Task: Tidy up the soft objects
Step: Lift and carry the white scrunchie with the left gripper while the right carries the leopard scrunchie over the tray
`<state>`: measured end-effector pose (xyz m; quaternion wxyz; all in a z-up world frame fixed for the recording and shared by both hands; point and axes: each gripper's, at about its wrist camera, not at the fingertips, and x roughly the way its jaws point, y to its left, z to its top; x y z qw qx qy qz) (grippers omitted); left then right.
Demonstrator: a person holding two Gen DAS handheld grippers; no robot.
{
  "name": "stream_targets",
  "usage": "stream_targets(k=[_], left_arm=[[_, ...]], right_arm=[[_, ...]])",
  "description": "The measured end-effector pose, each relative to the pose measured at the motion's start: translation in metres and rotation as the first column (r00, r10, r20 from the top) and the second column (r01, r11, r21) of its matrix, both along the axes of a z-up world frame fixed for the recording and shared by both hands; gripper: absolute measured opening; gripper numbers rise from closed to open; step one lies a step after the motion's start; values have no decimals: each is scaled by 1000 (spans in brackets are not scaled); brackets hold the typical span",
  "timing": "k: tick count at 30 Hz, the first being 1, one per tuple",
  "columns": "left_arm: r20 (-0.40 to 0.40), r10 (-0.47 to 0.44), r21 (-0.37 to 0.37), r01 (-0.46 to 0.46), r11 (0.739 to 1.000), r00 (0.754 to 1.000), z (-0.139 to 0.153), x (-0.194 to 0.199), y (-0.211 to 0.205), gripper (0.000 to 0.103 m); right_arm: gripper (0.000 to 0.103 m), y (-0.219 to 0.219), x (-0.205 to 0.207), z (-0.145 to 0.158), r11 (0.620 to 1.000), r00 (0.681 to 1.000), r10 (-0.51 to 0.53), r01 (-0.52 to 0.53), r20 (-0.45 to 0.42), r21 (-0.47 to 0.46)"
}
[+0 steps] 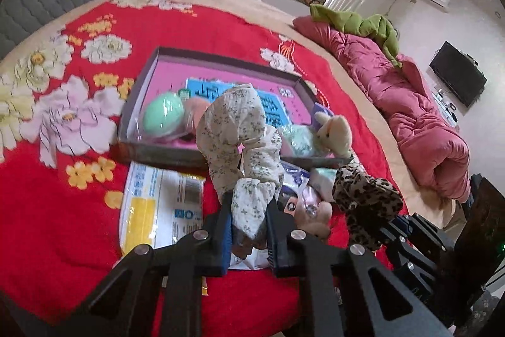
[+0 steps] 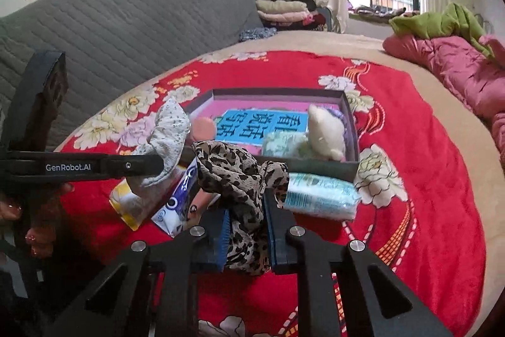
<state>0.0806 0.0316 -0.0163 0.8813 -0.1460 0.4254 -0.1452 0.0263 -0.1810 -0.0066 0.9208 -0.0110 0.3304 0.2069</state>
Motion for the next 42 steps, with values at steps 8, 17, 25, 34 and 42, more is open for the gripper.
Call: stream_targets(k=[8, 17, 25, 34, 42], left_arm=[[66, 5, 30, -7, 1000, 998, 19, 4, -3, 18], [79, 25, 40, -28, 999, 997, 21, 23, -5, 18], [79, 52, 56, -56, 997, 996, 19, 43, -7, 18], [74, 59, 82, -65, 995, 996, 14, 58, -13, 18], [80, 49, 105, -58, 993, 996, 15, 64, -20, 18]], right_arm=[[19, 12, 2, 16, 1000, 997, 13, -13, 81, -12], [19, 11, 22, 19, 1000, 993, 1, -2, 116, 16], [19, 8, 45, 17, 999, 992, -2, -4, 127, 52], [19, 1, 66, 17, 995, 991, -26, 14, 133, 94], [19, 0, 75, 19, 994, 989, -21, 5, 145, 108]])
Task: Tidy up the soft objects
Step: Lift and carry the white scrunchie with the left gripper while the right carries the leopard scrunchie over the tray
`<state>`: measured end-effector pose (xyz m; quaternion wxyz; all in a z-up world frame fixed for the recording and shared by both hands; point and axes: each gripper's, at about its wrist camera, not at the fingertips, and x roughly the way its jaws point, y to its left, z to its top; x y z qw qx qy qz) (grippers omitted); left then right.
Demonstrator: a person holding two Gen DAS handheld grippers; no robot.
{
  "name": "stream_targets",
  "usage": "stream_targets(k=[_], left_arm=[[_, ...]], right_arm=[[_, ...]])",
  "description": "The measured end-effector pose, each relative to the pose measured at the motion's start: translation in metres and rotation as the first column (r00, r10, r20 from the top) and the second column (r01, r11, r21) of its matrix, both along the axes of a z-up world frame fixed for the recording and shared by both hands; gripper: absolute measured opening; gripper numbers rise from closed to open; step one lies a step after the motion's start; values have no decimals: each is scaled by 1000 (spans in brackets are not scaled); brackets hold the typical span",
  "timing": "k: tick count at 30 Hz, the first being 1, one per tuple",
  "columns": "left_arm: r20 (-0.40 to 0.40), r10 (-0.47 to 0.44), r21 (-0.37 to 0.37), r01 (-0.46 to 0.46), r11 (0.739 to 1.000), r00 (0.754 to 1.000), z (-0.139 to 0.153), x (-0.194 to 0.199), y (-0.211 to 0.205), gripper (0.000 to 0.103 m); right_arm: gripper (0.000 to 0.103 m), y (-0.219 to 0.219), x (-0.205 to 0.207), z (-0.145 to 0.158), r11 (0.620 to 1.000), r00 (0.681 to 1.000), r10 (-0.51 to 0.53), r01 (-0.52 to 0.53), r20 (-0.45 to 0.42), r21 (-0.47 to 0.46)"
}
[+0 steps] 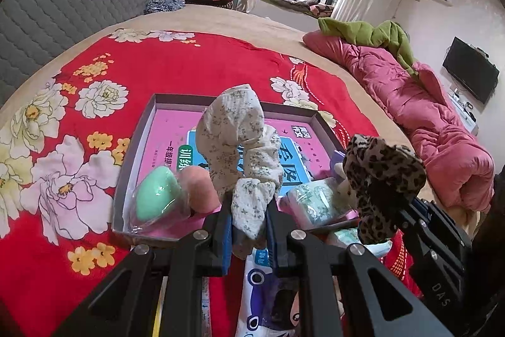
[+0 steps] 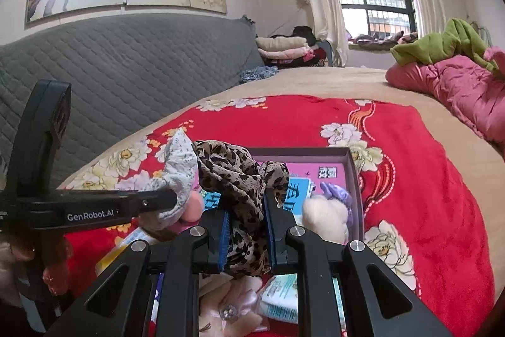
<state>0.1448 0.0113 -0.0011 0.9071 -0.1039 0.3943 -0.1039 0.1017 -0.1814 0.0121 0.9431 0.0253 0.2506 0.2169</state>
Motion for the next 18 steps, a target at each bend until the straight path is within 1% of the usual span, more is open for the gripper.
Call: stream_targets(k=[7, 9, 18], left_arm=[[13, -7, 23, 7, 1000, 1000, 5, 3, -9, 18], [8, -6, 35, 6, 999, 1000, 4, 5, -11, 18], [-14, 0, 42, 0, 999, 1000, -4, 16, -15, 18]], right_arm=[[19, -1, 5, 3, 1000, 1000, -8, 8, 22, 0], [19, -1, 5, 4, 1000, 1000, -7, 7, 29, -3], [19, 3, 20, 1, 999, 999, -15, 16, 32, -36]])
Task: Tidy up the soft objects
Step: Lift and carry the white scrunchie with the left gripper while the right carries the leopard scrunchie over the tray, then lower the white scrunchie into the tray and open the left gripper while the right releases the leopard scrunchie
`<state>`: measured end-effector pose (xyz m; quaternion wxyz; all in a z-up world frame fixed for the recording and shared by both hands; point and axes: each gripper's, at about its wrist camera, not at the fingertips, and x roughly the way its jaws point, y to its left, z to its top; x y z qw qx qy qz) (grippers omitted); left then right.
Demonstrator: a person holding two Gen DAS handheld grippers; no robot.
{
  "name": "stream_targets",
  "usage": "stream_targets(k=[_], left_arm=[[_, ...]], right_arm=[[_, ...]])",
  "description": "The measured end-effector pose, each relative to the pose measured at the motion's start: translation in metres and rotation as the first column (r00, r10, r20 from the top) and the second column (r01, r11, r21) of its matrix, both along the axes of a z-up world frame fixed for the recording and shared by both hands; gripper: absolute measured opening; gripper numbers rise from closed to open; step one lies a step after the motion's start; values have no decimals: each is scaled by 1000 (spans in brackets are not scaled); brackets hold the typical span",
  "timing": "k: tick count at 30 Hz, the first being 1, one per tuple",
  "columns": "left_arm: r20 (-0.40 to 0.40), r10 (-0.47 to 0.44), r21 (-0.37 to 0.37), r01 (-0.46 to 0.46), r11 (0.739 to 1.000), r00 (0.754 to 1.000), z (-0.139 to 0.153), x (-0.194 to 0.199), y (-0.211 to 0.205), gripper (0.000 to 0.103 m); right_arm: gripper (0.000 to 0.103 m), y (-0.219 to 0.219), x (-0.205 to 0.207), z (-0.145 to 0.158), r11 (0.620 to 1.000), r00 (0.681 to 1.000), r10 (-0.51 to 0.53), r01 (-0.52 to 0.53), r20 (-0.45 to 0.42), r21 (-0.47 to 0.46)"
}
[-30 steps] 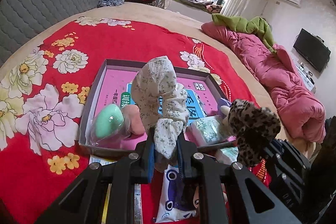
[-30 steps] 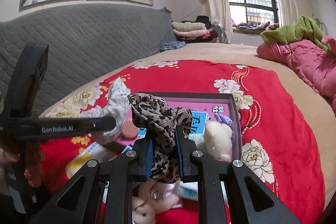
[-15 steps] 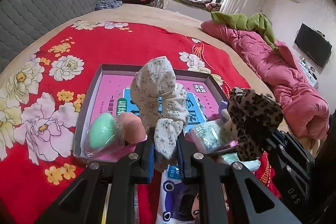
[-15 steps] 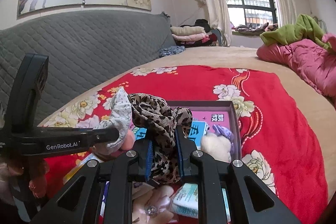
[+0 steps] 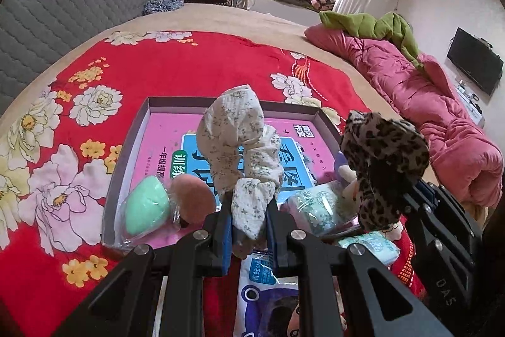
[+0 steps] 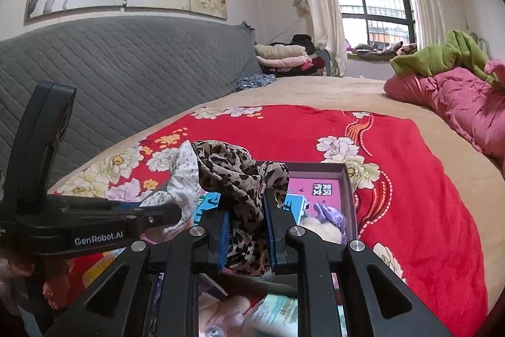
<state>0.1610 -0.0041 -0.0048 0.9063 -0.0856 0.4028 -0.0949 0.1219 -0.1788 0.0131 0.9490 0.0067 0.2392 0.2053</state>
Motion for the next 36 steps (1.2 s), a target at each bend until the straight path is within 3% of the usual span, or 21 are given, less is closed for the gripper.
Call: stream_targets(k=[20, 26, 29, 36], left_arm=[[-51, -34, 27, 35, 999, 998, -20, 16, -15, 18], [-61, -29, 39, 32, 999, 998, -24, 17, -16, 18], [-69, -25, 40, 28, 999, 997, -26, 18, -15, 18], [-78, -15, 35, 18, 999, 997, -29, 19, -9, 18]], right_arm=[[21, 18, 30, -35, 980, 997, -20, 6, -73, -198], [28, 23, 30, -39, 975, 998, -11, -4, -65, -223], [40, 24, 28, -39, 976, 998, -1, -12, -60, -219], [59, 18, 25, -32, 983, 999, -6, -1, -35, -183]])
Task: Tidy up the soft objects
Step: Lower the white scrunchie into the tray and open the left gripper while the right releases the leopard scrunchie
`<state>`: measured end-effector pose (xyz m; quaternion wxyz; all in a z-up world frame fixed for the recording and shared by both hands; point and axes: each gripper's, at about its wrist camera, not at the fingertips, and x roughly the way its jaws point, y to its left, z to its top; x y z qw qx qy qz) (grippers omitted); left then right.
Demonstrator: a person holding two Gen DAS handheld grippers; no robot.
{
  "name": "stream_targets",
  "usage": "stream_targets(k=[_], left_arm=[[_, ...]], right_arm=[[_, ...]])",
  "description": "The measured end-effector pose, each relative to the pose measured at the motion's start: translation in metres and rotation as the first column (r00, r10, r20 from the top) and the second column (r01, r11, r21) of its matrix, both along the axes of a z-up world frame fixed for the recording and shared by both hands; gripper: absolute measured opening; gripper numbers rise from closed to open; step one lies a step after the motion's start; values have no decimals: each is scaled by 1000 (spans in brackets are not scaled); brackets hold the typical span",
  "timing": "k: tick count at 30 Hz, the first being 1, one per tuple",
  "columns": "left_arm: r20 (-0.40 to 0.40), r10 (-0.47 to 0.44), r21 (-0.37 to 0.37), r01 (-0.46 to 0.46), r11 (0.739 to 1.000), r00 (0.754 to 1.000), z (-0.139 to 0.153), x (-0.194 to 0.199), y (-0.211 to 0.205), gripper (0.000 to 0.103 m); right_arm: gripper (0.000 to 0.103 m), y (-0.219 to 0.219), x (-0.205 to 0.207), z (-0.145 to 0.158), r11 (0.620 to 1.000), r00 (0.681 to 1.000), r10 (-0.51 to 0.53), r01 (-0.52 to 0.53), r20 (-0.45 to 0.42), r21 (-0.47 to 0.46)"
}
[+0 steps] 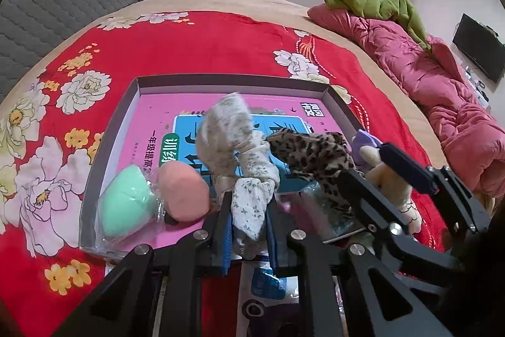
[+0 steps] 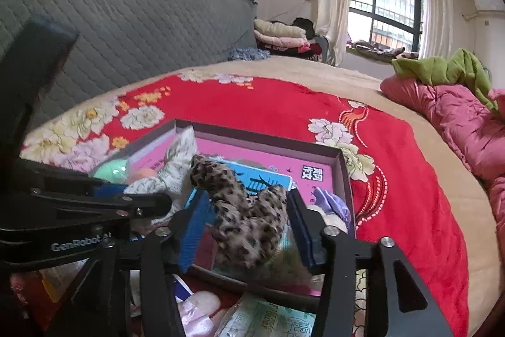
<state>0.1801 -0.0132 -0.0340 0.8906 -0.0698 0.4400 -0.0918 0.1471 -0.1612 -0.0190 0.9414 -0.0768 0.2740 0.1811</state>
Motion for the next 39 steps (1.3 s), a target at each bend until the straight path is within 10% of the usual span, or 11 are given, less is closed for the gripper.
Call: stream_targets(k=[39], left_arm=[[-71, -10, -13, 9, 1000, 997, -7, 0, 1, 35]], right_arm=[[69, -24, -10, 12, 995, 997, -70, 67, 37, 71]])
